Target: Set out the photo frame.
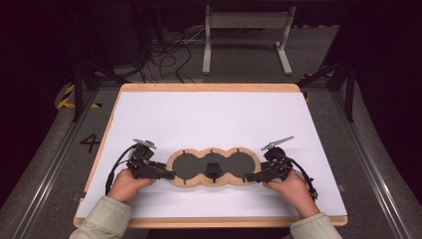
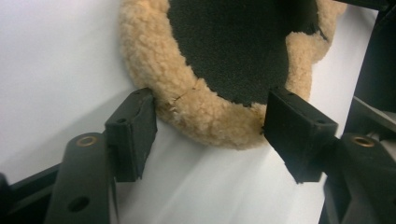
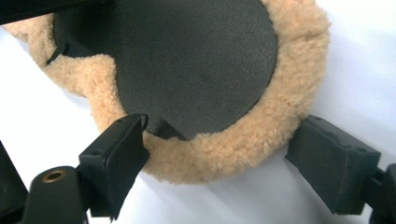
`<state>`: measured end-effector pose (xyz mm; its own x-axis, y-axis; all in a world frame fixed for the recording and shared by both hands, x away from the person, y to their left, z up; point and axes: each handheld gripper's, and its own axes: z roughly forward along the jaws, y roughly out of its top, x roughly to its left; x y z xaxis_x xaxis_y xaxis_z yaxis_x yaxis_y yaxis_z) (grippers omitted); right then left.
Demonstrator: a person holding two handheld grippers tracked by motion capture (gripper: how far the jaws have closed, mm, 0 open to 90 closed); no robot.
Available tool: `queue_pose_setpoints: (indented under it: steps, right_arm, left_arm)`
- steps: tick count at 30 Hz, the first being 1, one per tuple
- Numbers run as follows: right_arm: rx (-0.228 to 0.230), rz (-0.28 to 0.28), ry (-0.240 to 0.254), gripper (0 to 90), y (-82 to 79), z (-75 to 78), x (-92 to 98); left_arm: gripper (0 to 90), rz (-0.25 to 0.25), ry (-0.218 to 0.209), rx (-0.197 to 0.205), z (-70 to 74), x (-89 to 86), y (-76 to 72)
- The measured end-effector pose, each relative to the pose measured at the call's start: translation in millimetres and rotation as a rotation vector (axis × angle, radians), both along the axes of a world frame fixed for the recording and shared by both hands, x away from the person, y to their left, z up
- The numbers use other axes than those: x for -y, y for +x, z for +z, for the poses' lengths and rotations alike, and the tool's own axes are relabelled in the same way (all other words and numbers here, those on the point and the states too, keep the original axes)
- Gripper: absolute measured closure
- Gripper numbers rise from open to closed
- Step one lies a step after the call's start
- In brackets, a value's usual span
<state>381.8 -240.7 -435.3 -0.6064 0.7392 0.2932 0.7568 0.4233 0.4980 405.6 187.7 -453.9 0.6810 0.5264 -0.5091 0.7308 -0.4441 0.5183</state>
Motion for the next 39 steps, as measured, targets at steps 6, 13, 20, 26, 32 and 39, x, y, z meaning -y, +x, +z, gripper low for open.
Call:
queue_pose_setpoints:
  steps: [6,13,20,26,32,39]
  right_arm:
    - [-0.025,-0.002,-0.019,20.7,-0.3,2.2,-0.8]
    - [-0.046,-0.019,-0.019,23.3,-0.4,3.0,-0.7]
    - [-0.086,-0.074,0.011,32.0,2.8,4.4,4.0]
    - [-0.087,-0.084,0.015,32.8,2.3,5.0,5.0]
    - [-0.046,-0.114,0.012,40.5,0.0,9.3,7.5]
    - [0.011,-0.137,0.024,49.7,-3.0,16.4,12.8]
  left_arm:
    - [31.3,-0.002,0.010,0.008,0.9,3.1,-1.9]
    - [33.8,0.011,0.021,0.020,1.2,3.7,-3.0]
    - [35.0,0.048,0.008,0.007,1.3,3.9,-2.8]
    - [36.2,0.066,0.023,0.022,2.4,6.5,-3.2]
    - [39.8,0.105,0.052,0.075,8.5,10.8,-6.6]
    - [44.4,0.132,0.049,0.120,15.3,10.6,-10.7]
